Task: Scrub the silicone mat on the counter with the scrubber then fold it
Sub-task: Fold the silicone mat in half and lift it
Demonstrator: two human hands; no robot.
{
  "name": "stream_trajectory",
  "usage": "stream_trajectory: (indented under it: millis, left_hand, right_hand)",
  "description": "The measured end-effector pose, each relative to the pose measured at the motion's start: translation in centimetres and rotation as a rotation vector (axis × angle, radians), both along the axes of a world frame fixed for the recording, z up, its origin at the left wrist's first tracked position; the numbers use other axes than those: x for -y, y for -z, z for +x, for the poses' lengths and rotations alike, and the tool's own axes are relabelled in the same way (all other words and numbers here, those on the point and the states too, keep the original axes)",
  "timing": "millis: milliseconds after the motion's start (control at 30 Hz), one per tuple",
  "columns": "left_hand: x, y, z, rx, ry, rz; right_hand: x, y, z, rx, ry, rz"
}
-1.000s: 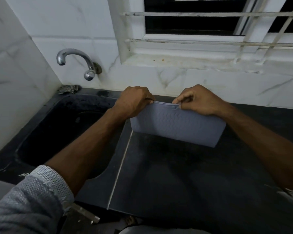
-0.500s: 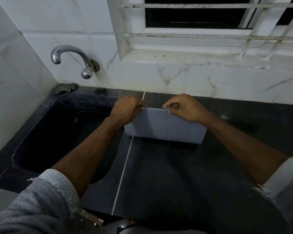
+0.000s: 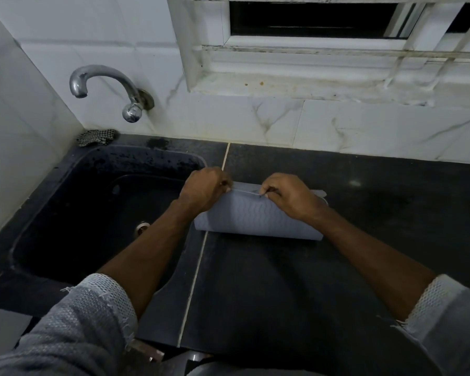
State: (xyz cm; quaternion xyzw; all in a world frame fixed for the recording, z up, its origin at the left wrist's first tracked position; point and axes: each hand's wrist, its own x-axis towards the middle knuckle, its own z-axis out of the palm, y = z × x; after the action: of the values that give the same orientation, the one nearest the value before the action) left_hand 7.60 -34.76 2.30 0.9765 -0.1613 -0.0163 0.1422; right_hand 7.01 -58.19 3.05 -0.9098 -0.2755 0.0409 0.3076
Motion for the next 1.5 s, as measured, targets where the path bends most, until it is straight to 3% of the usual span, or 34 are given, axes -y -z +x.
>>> stream_trajectory:
  millis: [200, 567, 767, 900, 1000, 1100, 1200, 1500]
  left_hand:
    - [-0.4, 2.3, -2.2, -0.054, -0.039, -0.074]
    - [-1.9, 7.3, -11.3, -0.589, 0.095, -0.12]
    - [-1.2, 8.0, -13.6, -0.502, 0.063, -0.118]
    - [0.5, 8.2, -14.3, -0.361, -0.083, -0.076]
    - [2.8, 8.5, -14.9, -0.3, -0.124, -0.074]
    - [4.8, 9.1, -15.0, -0.343, -0.122, -0.053]
    - [5.8, 10.0, -14.8, -0.403, -0.118, 0.03]
    - [5.3, 11.3, -15.3, -0.468, -0.095, 0.079]
  right_hand:
    - [-0.2, 1.8, -1.8, -0.071, 0.033, 0.029]
    - [-0.3, 6.7, -9.1, -0.404, -0.137, -0.012]
    - [0.7, 7.9, -11.7, -0.471, -0.264, -0.073]
    - [1.9, 7.9, -11.2, -0.304, -0.038, 0.042]
    - [4.0, 8.5, -10.1, -0.161, 0.184, -0.011]
    - [5.7, 9.7, -10.2, -0.202, 0.241, -0.253]
    - [6.2, 11.0, -10.7, -0.265, 0.165, -0.399]
    - [6.0, 11.6, -11.7, -0.297, 0.133, -0.443]
